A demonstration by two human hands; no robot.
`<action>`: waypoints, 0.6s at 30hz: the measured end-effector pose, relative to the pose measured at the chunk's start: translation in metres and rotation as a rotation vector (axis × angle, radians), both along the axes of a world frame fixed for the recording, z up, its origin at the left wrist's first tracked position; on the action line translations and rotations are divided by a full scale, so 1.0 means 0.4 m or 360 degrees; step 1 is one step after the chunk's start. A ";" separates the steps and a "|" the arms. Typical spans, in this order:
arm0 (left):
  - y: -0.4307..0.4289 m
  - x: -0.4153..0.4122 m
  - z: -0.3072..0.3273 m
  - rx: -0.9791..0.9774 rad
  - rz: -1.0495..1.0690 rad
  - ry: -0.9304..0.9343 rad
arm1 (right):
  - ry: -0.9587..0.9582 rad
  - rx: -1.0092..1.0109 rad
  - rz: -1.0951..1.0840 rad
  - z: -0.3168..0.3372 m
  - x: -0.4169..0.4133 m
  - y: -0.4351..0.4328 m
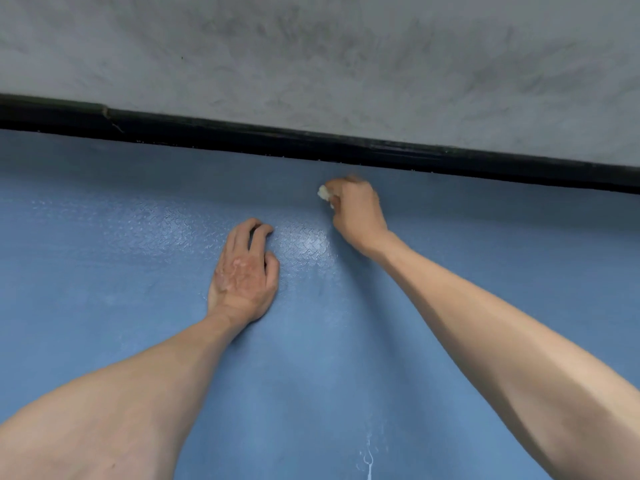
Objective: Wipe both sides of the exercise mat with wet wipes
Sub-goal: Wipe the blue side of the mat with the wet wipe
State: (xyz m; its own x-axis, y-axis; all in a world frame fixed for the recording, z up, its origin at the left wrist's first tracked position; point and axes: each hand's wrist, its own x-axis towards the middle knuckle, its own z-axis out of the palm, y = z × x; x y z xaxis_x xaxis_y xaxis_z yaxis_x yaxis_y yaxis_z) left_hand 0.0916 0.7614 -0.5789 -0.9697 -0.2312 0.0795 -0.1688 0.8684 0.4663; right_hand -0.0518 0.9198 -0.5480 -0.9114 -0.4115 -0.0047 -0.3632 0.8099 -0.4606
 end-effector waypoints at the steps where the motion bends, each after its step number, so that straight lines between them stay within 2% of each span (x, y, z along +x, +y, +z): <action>1: 0.000 -0.001 0.000 -0.0004 -0.0003 0.0008 | 0.0031 -0.0033 0.0014 -0.004 0.039 0.012; 4: -0.003 -0.003 -0.002 -0.0023 -0.0004 0.0033 | 0.0046 -0.0106 0.0243 -0.013 0.217 0.077; 7: -0.005 -0.005 -0.002 -0.0039 -0.0010 0.0047 | -0.0106 -0.0122 0.0589 0.001 0.385 0.154; 10: -0.005 -0.003 -0.002 -0.0048 -0.0012 0.0042 | -0.0172 -0.0066 0.0748 0.002 0.364 0.164; 15: -0.005 -0.001 0.002 -0.0039 -0.0018 0.0022 | 0.0061 -0.0027 0.0306 -0.003 0.137 0.057; 18: -0.002 -0.001 0.004 -0.0039 -0.0026 0.0013 | 0.0081 -0.0076 0.0148 -0.005 0.109 0.032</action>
